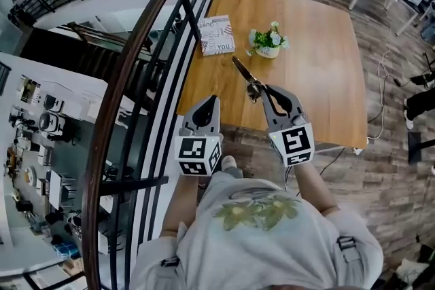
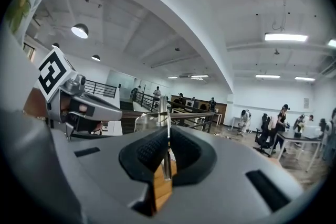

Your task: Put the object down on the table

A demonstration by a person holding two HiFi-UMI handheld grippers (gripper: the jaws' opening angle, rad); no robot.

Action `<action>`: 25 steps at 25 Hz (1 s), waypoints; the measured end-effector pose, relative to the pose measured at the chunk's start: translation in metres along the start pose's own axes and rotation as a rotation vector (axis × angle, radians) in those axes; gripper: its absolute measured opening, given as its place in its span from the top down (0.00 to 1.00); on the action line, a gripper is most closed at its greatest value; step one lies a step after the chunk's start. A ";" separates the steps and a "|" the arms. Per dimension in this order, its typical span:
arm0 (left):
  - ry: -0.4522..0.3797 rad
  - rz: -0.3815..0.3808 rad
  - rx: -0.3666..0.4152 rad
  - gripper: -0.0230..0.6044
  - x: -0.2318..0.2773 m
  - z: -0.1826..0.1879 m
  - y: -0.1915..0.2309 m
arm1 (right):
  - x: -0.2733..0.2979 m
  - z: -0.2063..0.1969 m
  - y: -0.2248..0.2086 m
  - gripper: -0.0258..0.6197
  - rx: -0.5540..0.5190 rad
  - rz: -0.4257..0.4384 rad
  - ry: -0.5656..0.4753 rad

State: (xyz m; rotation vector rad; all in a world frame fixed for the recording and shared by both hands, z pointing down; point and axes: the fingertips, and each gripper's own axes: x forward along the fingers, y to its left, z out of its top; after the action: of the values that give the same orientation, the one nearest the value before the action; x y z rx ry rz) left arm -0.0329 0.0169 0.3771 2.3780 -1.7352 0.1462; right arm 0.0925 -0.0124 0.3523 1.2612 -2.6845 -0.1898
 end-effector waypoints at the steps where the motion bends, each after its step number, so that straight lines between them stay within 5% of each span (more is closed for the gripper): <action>1: 0.001 -0.002 -0.002 0.94 0.005 0.001 0.008 | 0.009 0.001 -0.001 0.94 0.000 -0.006 0.002; 9: 0.026 -0.044 -0.014 0.94 0.044 0.003 0.053 | 0.057 -0.006 -0.001 0.94 0.005 -0.046 0.051; 25: 0.049 -0.056 -0.040 0.94 0.072 -0.010 0.080 | 0.099 -0.018 0.001 0.94 -0.006 -0.050 0.086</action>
State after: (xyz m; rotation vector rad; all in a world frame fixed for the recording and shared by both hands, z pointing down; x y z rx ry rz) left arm -0.0862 -0.0718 0.4082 2.3715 -1.6325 0.1589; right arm 0.0328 -0.0890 0.3804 1.3044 -2.5806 -0.1464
